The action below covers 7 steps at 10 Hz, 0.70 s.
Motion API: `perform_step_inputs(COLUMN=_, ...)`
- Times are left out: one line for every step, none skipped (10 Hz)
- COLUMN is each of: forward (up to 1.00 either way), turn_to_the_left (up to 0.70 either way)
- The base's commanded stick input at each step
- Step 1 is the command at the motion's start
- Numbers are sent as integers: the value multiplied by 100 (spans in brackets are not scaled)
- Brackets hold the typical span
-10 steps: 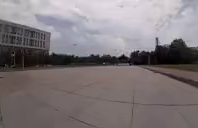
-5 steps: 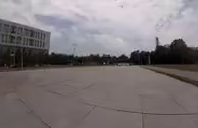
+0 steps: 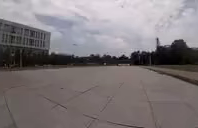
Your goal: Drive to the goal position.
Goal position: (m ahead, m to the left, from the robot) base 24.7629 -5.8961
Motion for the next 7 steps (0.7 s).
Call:
perform_step_inputs(forward=70, turn_to_the_left=0)
perform_step_inputs(forward=70, turn_to_the_left=0)
perform_step_inputs(forward=70, turn_to_the_left=0)
perform_step_inputs(forward=70, turn_to_the_left=0)
perform_step_inputs(forward=70, turn_to_the_left=0)
perform_step_inputs(forward=70, turn_to_the_left=0)
perform_step_inputs(forward=70, turn_to_the_left=0)
